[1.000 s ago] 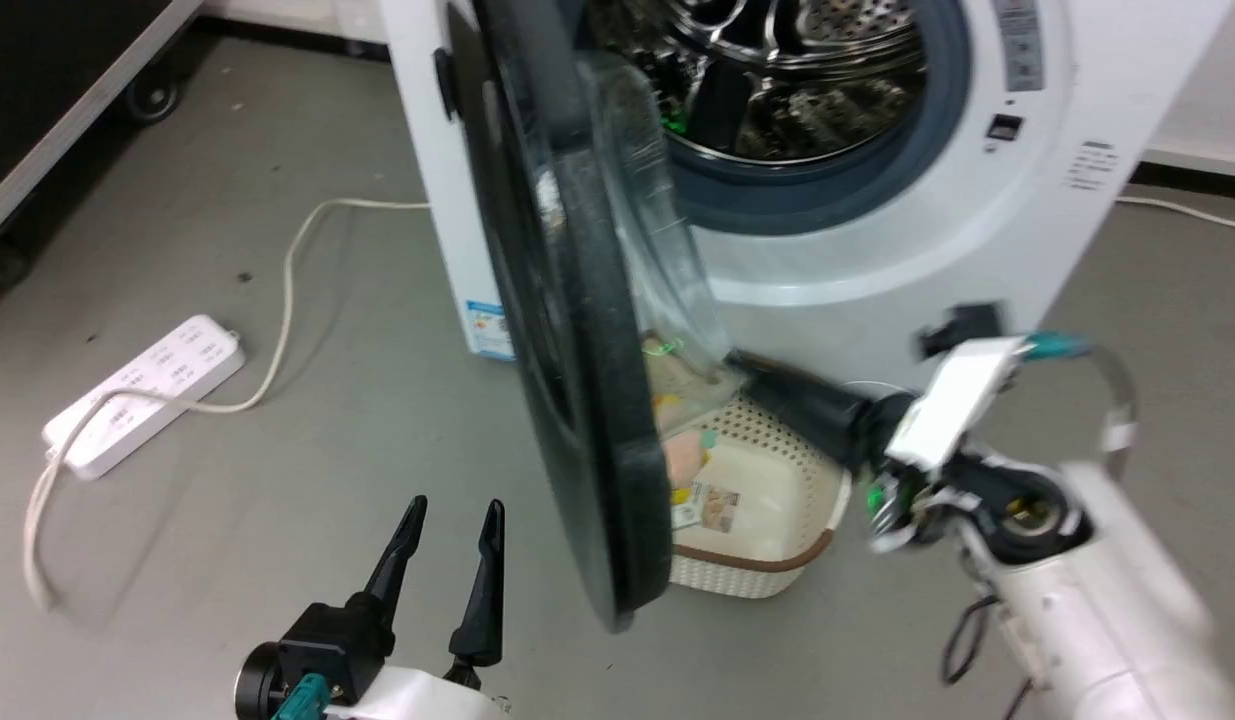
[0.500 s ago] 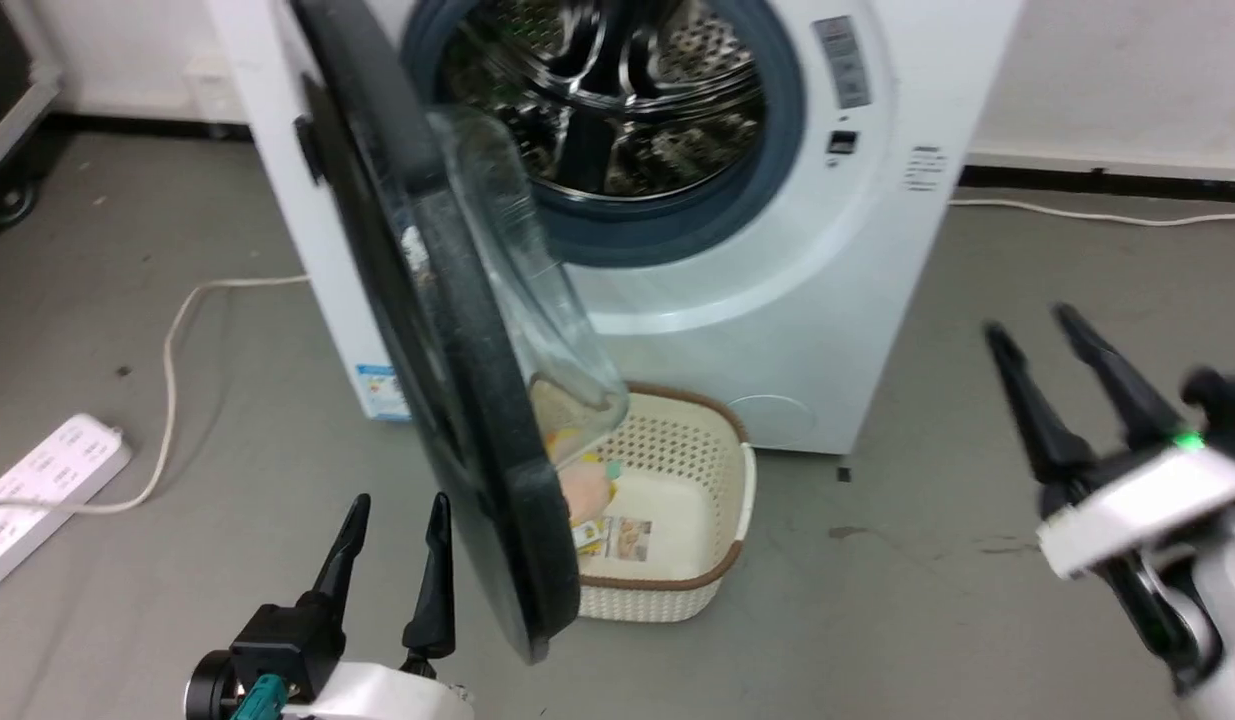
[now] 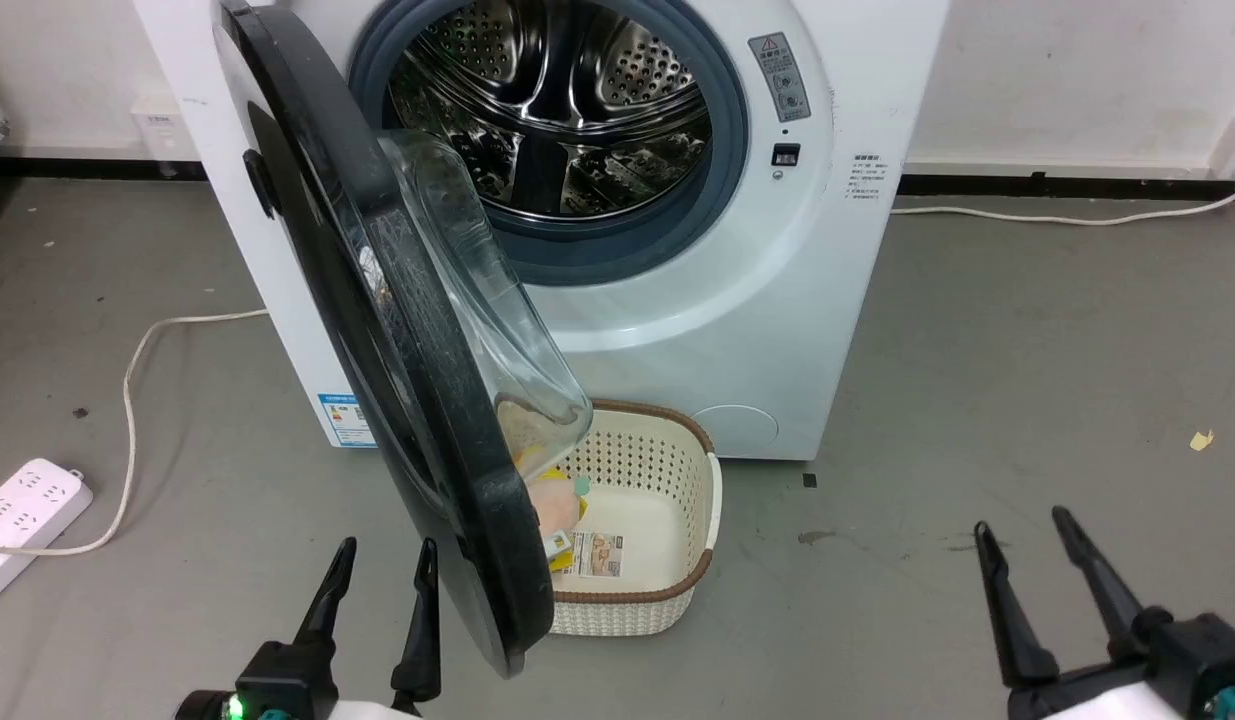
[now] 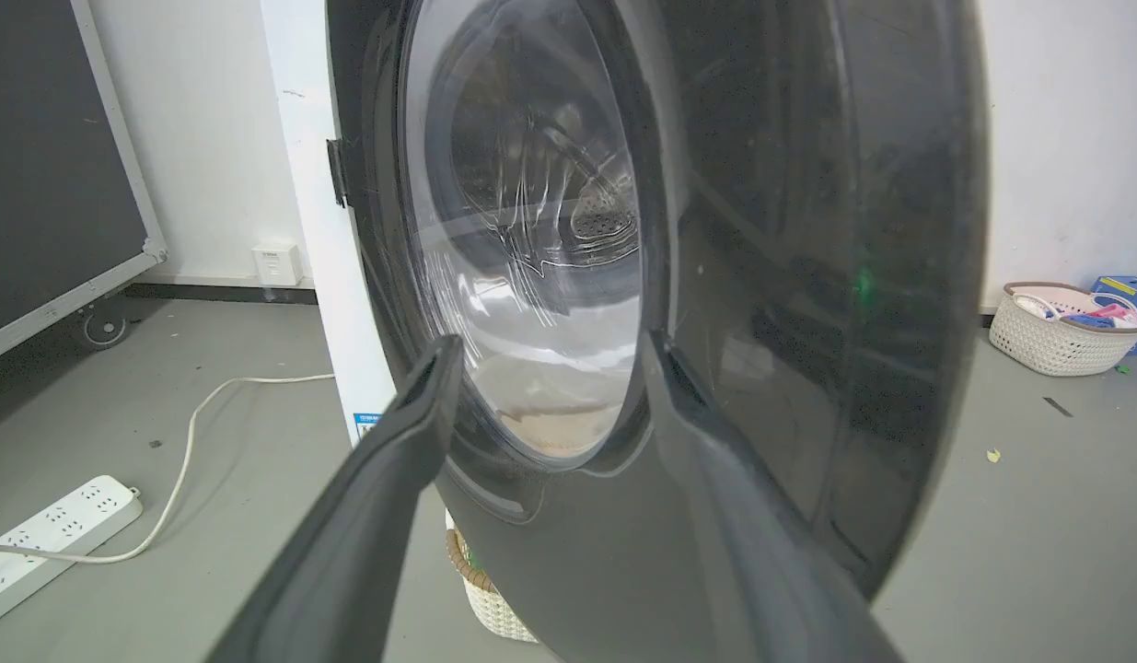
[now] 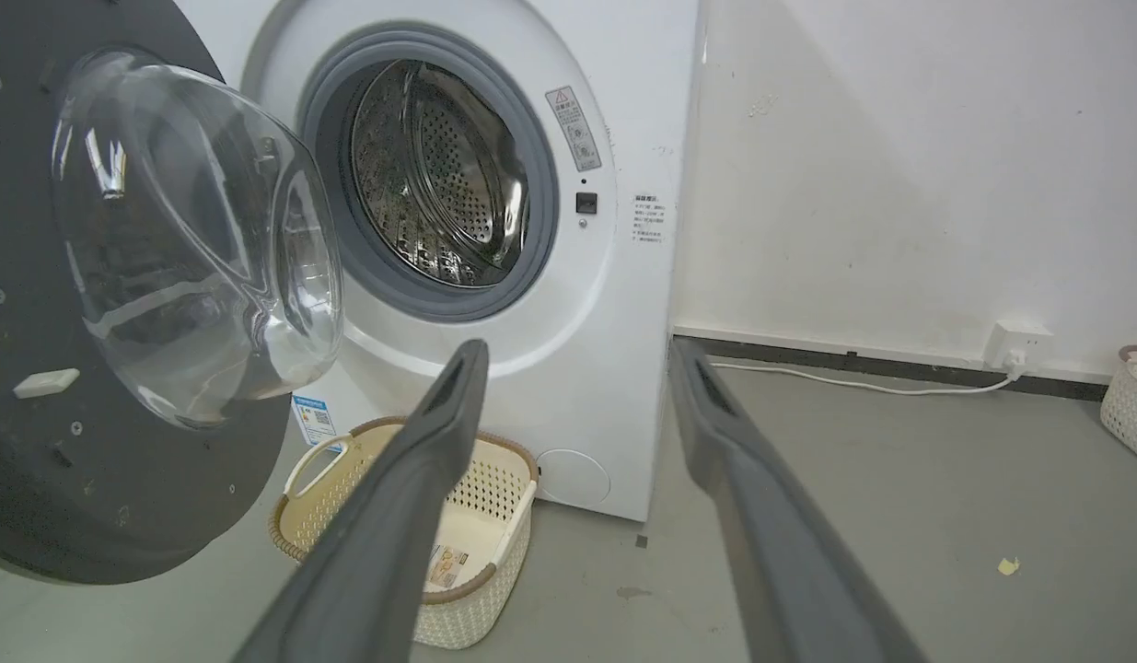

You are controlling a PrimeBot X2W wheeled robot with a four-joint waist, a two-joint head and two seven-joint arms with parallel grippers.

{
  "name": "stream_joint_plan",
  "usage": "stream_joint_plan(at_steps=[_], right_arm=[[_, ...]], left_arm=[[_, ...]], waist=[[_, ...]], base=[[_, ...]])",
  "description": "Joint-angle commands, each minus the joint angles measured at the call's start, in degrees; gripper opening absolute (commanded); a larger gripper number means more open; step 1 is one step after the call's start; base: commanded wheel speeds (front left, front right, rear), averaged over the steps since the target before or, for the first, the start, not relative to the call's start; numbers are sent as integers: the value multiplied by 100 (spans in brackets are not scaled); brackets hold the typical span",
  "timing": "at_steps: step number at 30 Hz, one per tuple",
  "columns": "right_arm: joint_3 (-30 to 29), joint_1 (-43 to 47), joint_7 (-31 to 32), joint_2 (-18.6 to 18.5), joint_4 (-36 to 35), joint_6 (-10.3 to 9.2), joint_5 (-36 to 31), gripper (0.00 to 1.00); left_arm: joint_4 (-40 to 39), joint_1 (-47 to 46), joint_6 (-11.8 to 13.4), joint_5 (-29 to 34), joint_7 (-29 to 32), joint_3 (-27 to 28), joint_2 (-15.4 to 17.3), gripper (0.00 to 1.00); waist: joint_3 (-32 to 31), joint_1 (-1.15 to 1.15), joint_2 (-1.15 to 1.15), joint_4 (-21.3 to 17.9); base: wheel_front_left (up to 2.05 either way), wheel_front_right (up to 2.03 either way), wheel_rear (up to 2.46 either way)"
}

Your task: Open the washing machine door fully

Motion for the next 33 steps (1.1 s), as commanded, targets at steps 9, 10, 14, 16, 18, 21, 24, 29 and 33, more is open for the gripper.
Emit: stream_joint_plan(at_steps=[9, 10, 14, 16, 18, 21, 24, 29, 33], right_arm=[[-146, 387, -26, 352, -187, 5, -436, 100], [-145, 398, -26, 371, -196, 5, -436, 100], [-129, 405, -26, 422, -228, 5, -409, 100], [-117, 408, -26, 438, -227, 5, -399, 100], [-104, 407, -26, 449, -223, 5, -390, 100], [-94, 397, -27, 462, -215, 5, -365, 100], [-88, 379, -27, 471, -210, 5, -337, 100], [-96, 338, -27, 484, -197, 5, -298, 100], [-129, 311, -27, 491, -192, 5, -269, 100]], left_arm=[[41, 97, 54, 83, -30, -52, 7, 100], [45, 93, 63, 86, -30, -56, 7, 100], [35, 73, 91, 107, -30, -67, 7, 100], [26, 59, 93, 118, -30, -80, 7, 100], [-5, 44, 70, 131, -30, -93, 7, 24], [-251, 7, 21, 9, -30, -62, 7, 0], [-614, -67, 93, -102, -30, 76, 7, 0], [-1449, -371, 298, -320, -30, 401, 7, 0], [-2193, -799, 410, -368, -30, 676, 7, 0]], waist=[[-18, 0, 0, 29], [-21, 0, 0, 30], [-22, 0, 0, 40], [-23, 0, 0, 53], [-23, 0, 0, 58], [-12, 0, 0, 62], [-4, 0, 0, 67], [15, 0, 0, 75], [32, 0, 0, 73]], base=[[0, 0, 0], [0, 0, 0], [0, 0, 0], [0, 0, 0], [0, 0, 0], [0, 0, 0], [0, 0, 0], [0, 0, 0], [0, 0, 0]])
